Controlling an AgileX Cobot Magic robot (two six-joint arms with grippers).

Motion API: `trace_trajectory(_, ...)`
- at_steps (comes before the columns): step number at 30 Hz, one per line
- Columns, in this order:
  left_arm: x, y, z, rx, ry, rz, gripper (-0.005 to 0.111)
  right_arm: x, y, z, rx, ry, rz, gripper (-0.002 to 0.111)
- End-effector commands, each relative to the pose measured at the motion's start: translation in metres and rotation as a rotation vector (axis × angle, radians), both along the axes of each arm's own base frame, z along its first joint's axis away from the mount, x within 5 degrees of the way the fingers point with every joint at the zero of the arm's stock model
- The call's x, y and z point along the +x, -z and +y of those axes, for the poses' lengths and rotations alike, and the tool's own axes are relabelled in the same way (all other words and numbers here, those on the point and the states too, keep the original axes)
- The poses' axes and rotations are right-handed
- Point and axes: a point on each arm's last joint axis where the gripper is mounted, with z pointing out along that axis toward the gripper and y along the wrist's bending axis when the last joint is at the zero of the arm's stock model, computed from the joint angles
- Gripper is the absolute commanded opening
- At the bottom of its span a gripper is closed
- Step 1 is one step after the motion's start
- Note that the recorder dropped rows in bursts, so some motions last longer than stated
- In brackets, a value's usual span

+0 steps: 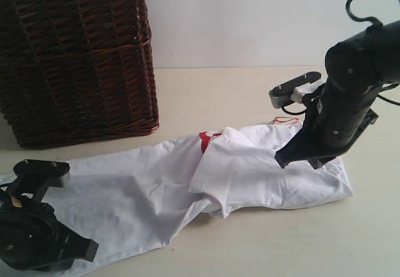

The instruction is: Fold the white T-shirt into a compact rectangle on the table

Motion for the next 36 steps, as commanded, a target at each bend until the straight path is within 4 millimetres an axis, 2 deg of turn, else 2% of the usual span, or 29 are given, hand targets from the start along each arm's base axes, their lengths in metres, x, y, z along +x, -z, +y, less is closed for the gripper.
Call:
trace_trajectory(1,0.001,0.013,0.001,0.037,0.031,0.021,0.0,0.006,0.031,-0.002,-0.014,0.014,0.04,0.0)
trace_trajectory(5,0.004,0.016,0.008,0.053,0.022,0.018,0.0,0.003,0.056,-0.005,-0.046,0.029,0.126,0.0)
trace_trajectory(9,0.01,0.016,0.025,0.061,-0.053,0.027,0.0,-0.009,0.07,-0.016,-0.098,0.067,0.183,0.0)
trace_trajectory(14,0.012,0.021,0.045,0.08,-0.122,-0.008,0.0,-0.026,0.067,-0.039,-0.188,0.192,0.204,0.0)
trace_trajectory(20,0.005,0.026,0.052,0.095,-0.131,-0.027,0.0,-0.037,0.064,-0.034,-0.126,0.181,0.267,0.0)
trace_trajectory(23,0.002,0.021,0.054,0.09,-0.132,-0.076,0.0,-0.033,0.049,-0.03,-0.07,0.177,0.195,0.0)
trace_trajectory(26,0.002,0.007,0.054,0.06,-0.157,-0.157,0.0,-0.028,0.019,-0.026,-0.01,0.168,0.055,0.0)
trace_trajectory(32,0.005,-0.044,0.055,-0.051,-0.233,-0.435,0.0,-0.022,-0.052,-0.023,0.078,0.131,-0.265,0.0)
trace_trajectory(35,0.006,-0.066,0.057,-0.099,-0.273,-0.59,0.0,-0.014,-0.067,-0.019,0.135,0.12,-0.34,0.0)
trace_trajectory(36,0.007,-0.07,0.058,-0.111,-0.288,-0.621,0.0,-0.011,-0.066,-0.016,0.156,0.108,-0.343,0.0)
